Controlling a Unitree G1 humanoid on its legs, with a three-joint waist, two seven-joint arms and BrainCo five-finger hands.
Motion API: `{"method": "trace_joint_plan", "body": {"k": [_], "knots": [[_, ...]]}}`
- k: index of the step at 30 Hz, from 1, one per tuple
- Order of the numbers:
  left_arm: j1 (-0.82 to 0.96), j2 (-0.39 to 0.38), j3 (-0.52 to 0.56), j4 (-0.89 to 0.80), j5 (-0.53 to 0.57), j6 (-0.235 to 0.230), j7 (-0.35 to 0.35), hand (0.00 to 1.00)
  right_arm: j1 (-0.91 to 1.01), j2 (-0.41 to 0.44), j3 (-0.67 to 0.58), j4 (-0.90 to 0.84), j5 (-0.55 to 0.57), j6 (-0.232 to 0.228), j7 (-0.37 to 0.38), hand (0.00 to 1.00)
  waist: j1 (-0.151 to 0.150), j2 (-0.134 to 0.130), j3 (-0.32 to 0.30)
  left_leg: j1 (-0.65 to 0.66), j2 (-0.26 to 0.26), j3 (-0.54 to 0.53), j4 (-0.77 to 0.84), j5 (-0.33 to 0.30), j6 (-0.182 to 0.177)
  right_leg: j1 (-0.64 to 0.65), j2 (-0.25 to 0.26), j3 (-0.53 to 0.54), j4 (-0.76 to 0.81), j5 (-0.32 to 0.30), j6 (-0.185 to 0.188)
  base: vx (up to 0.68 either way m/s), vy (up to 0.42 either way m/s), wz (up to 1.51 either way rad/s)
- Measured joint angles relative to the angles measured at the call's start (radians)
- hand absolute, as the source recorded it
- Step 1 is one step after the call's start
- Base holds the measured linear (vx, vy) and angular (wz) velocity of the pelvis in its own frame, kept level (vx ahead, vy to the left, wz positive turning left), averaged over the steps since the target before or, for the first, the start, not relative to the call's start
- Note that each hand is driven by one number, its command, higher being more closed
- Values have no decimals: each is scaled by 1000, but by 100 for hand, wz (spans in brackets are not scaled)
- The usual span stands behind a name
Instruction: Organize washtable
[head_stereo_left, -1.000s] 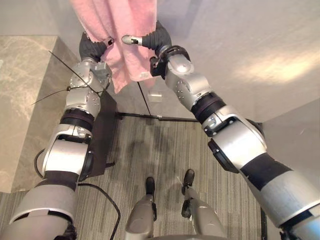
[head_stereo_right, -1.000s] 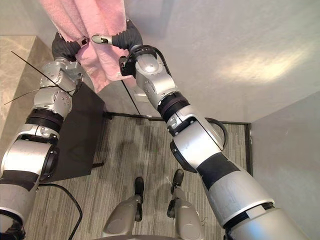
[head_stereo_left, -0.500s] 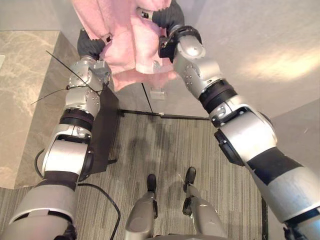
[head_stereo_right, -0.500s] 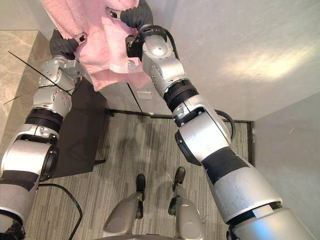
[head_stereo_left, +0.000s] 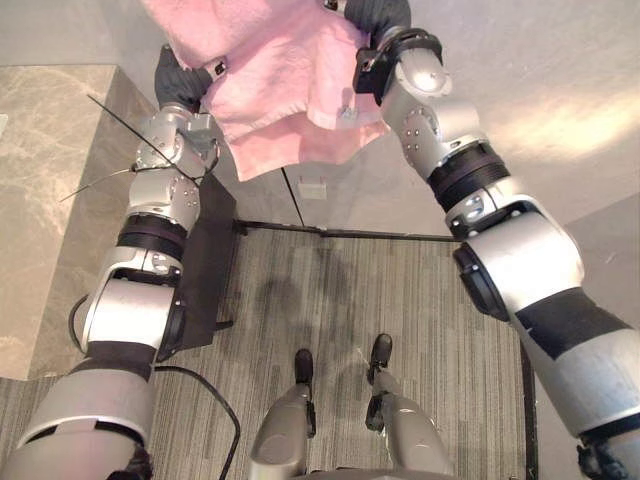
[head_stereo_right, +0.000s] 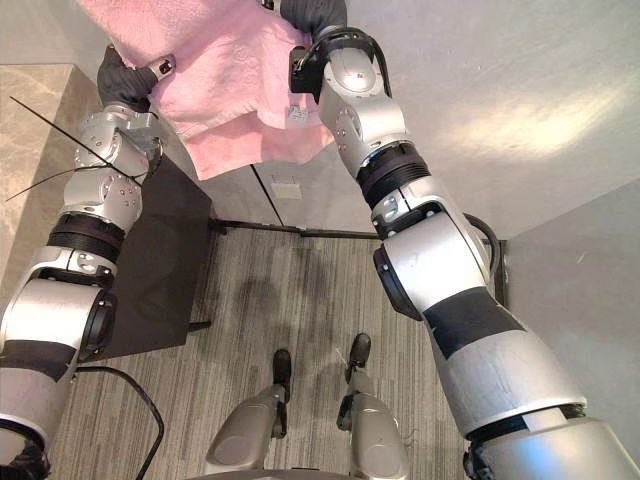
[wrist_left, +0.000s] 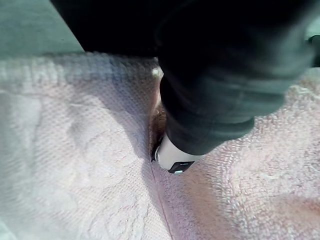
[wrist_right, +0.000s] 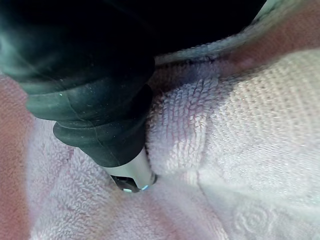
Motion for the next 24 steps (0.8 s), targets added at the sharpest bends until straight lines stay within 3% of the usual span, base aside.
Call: {"method": "trace_joint_plan", "body": {"k": [7, 16, 24], "knots": [[-47, 62, 0, -1, 4, 0, -16, 100, 3, -7, 0, 0, 34, 2, 43, 100, -2, 1, 2, 0, -1, 2, 0, 0, 0, -1, 0, 3, 0, 0, 0, 0, 0, 0], [-46, 68, 8, 7, 37, 22, -33, 100, 46, -7, 3, -7, 116, 5, 77, 100, 3, 8, 24, 0, -3, 13, 1, 0, 0, -2, 1, 13, 0, 10, 14, 11, 15, -1], [-46, 70, 12, 24, 40, 29, -33, 100, 75, 2, 8, -30, 118, 4, 82, 100, 3, 8, 25, 0, -3, 16, 1, 0, 0, -3, 2, 15, 0, 10, 14, 0, 0, 0]]}}
